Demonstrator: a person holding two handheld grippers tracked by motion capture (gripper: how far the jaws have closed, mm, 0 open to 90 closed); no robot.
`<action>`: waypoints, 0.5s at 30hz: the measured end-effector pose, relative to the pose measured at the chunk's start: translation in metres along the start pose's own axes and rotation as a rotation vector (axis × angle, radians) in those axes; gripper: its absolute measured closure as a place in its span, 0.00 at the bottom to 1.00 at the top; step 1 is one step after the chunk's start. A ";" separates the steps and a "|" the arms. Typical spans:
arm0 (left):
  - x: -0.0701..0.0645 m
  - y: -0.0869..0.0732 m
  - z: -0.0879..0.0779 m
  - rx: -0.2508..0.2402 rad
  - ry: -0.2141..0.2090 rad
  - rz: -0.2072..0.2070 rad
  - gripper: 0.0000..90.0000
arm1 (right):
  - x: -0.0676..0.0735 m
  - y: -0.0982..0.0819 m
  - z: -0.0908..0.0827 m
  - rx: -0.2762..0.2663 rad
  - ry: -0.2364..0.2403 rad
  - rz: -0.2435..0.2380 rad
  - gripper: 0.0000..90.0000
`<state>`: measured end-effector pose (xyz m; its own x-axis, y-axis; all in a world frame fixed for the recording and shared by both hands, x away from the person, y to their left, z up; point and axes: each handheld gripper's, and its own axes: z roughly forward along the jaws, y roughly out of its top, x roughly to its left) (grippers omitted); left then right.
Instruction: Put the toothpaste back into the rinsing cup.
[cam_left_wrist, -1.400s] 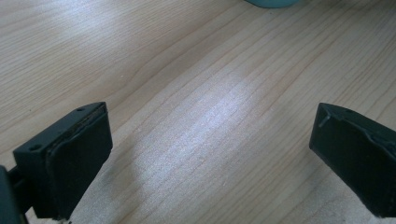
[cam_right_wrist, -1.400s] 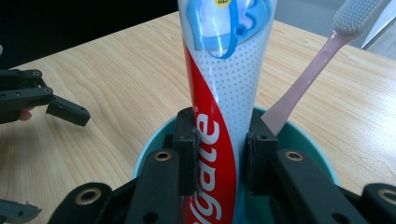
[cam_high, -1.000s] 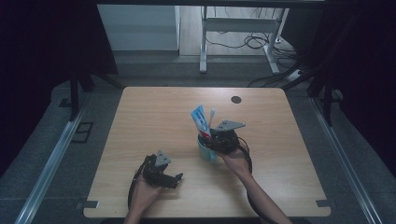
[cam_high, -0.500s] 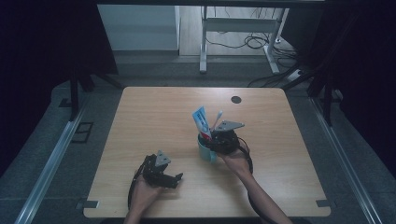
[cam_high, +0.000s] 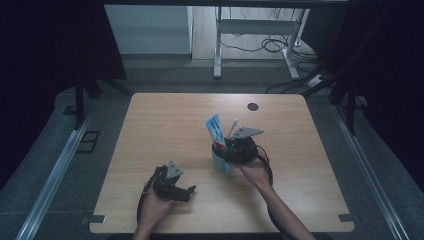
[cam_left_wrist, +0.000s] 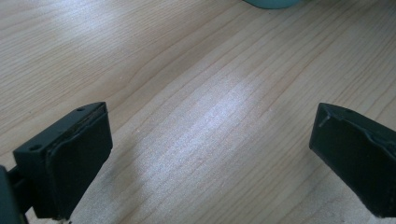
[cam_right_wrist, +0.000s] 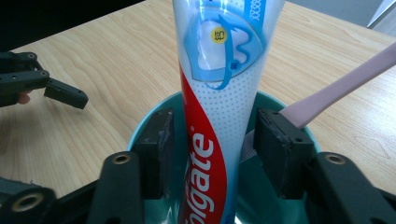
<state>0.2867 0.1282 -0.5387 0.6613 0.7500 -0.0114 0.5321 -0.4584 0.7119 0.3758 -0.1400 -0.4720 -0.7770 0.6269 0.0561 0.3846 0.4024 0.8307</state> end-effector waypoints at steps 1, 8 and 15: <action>0.000 0.000 0.000 0.000 0.000 0.000 0.00 | 0.000 0.001 0.000 0.003 0.001 -0.002 0.49; 0.000 0.000 0.000 0.003 0.001 0.005 0.00 | 0.002 0.005 -0.004 0.017 0.000 -0.028 0.40; 0.000 0.000 0.000 0.000 -0.001 -0.002 0.00 | 0.003 0.009 -0.008 0.022 -0.003 -0.039 0.33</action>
<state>0.2864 0.1281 -0.5386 0.6607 0.7505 -0.0135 0.5337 -0.4570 0.7116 0.3732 -0.1401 -0.4597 -0.7899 0.6128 0.0223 0.3650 0.4407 0.8201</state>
